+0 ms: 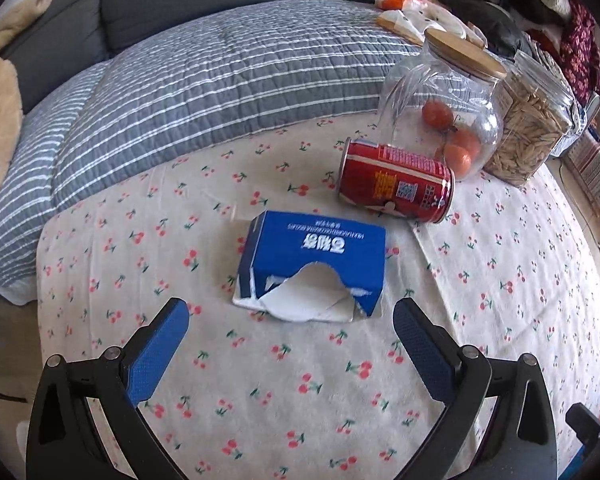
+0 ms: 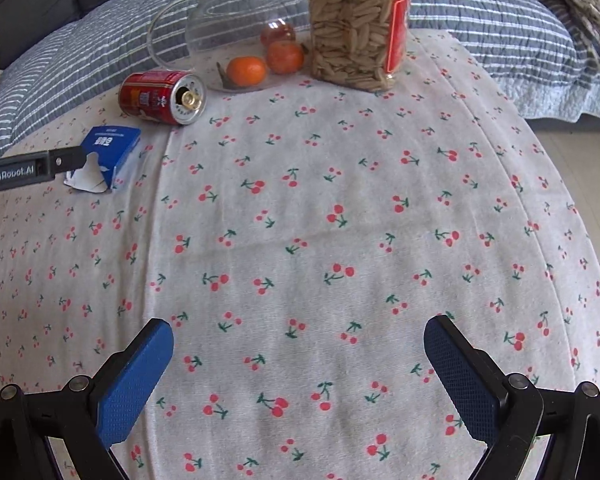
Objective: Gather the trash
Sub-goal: 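Move both tools to the blue biscuit box and red can, then grasp the blue biscuit box with the left tool while the right tool grasps the red can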
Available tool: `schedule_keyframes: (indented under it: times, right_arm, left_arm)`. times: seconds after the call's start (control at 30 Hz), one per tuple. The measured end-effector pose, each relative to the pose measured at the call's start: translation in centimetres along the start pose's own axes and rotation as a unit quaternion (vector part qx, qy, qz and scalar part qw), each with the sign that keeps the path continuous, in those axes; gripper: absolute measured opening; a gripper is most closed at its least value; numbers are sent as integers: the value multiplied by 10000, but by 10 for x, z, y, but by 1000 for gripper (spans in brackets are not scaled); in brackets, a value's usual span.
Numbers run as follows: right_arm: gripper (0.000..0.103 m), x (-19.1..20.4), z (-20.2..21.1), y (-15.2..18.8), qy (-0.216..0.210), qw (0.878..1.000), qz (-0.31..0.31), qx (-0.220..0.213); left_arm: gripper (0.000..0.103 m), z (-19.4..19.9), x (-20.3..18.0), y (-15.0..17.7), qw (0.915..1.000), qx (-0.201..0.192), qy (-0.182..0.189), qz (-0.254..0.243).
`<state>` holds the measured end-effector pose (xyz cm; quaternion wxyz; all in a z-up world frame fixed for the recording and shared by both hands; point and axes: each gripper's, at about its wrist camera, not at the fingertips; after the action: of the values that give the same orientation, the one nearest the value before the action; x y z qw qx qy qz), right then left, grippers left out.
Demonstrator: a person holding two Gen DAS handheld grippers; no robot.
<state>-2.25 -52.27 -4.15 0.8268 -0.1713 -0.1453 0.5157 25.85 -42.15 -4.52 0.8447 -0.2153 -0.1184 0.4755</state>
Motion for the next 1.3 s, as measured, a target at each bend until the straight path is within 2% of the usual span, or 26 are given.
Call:
schedule_keyframes:
  times: [0.17, 0.33, 0.4, 0.53, 0.7, 0.8, 0.9, 1.0, 1.1, 1.17, 1.3]
  right_arm:
    - [103, -22, -8, 1, -53, 9996, -287, 66]
    - [103, -20, -13, 4, -115, 9995, -250, 174]
    - [103, -16, -14, 4, -122, 9996, -188, 195]
    - [103, -9, -18, 3, -113, 9996, -84, 247]
    - [103, -3, -21, 0, -83, 9995, -84, 298]
    - [103, 3, -24, -9, -124, 9993, -86, 346]
    - [103, 16, -32, -34, 85, 9994, 30, 349]
    - [103, 32, -36, -65, 172, 9996, -227, -11]
    - [103, 57, -48, -91, -119, 9952, -926, -295]
    - [103, 79, -59, -107, -149, 9916, -1190, -484]
    - [103, 123, -81, -136, 263, 9881, -1300, -773]
  left_arm:
    - [103, -25, -25, -22, 9994, 195, -132, -234]
    - [103, -49, -18, -28, 9982, 505, -316, -123]
    - [103, -56, -12, -27, 9978, 609, -252, -47]
    - [102, -64, 5, -24, 9969, 735, 121, 262]
    - [95, -42, 27, -13, 9965, 388, 530, 525]
    - [95, -18, 47, 5, 9959, 263, 546, 669]
    - [95, 7, 71, 29, 9956, 207, 493, 765]
    - [95, 27, 98, 55, 9943, 139, 396, 978]
    - [95, 42, 123, 77, 9901, 85, 390, 1348]
    - [95, 51, 138, 91, 9876, 3, 342, 1532]
    - [95, 63, 166, 111, 9829, -30, 233, 1827]
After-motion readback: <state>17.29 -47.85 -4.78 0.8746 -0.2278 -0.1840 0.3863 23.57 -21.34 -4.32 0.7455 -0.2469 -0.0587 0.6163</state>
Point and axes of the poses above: each gripper's, at about its wrist camera, not at the fingertips, and z roughly against the way its jaws point, x to its left, y to its underside, and after that the axes turned 7 degrees about z, right-handed
